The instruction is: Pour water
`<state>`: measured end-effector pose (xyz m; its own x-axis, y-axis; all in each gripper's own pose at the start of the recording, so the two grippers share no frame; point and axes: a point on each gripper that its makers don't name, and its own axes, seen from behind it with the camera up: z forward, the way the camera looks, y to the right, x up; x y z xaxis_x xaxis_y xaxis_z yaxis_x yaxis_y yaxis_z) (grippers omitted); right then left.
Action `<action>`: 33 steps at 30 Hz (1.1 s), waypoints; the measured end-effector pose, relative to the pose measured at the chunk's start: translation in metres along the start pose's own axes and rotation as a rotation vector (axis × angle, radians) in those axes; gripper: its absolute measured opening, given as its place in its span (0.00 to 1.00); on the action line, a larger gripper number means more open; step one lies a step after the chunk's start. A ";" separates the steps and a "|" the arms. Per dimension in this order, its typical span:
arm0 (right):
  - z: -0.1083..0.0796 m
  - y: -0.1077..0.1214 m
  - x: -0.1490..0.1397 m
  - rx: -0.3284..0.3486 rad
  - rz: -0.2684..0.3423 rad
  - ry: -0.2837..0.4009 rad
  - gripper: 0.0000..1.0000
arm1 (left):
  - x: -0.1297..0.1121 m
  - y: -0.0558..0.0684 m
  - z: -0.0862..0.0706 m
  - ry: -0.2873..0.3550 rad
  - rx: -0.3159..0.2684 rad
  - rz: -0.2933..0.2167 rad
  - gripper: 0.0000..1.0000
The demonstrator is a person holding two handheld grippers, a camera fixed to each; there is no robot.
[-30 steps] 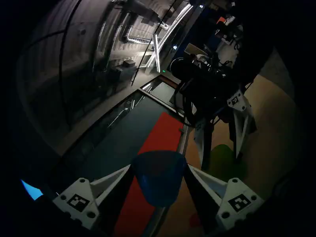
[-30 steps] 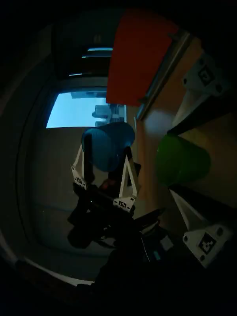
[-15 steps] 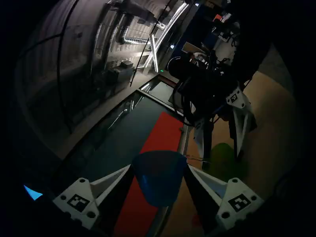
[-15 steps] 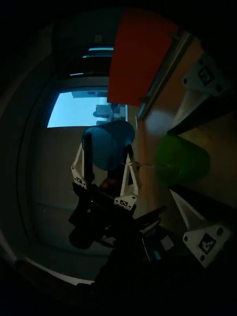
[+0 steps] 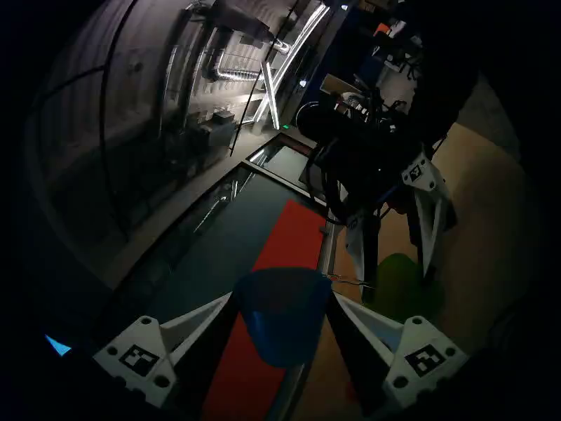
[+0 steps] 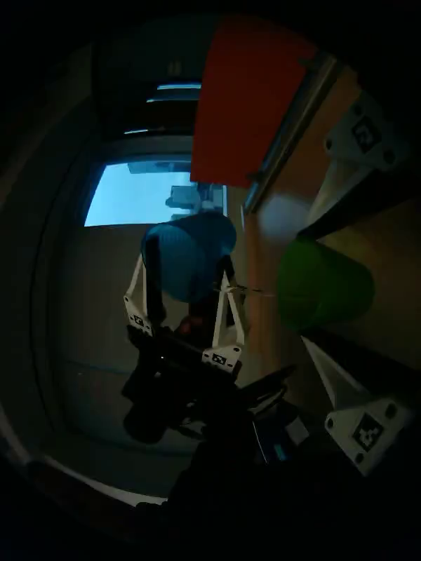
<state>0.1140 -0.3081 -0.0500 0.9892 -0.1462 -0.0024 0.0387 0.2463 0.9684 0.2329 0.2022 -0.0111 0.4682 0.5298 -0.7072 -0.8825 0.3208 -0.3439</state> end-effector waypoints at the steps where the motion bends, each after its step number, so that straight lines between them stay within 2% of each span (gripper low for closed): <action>1: 0.000 0.000 0.000 0.000 0.000 0.000 1.00 | 0.000 0.000 0.000 -0.001 0.000 0.002 0.85; 33: -0.002 -0.002 0.000 0.004 -0.006 0.006 1.00 | 0.006 -0.006 0.005 0.005 -0.001 0.065 0.85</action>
<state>0.1137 -0.3066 -0.0527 0.9898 -0.1420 -0.0094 0.0438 0.2416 0.9694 0.2417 0.2070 -0.0104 0.4099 0.5453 -0.7312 -0.9109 0.2856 -0.2977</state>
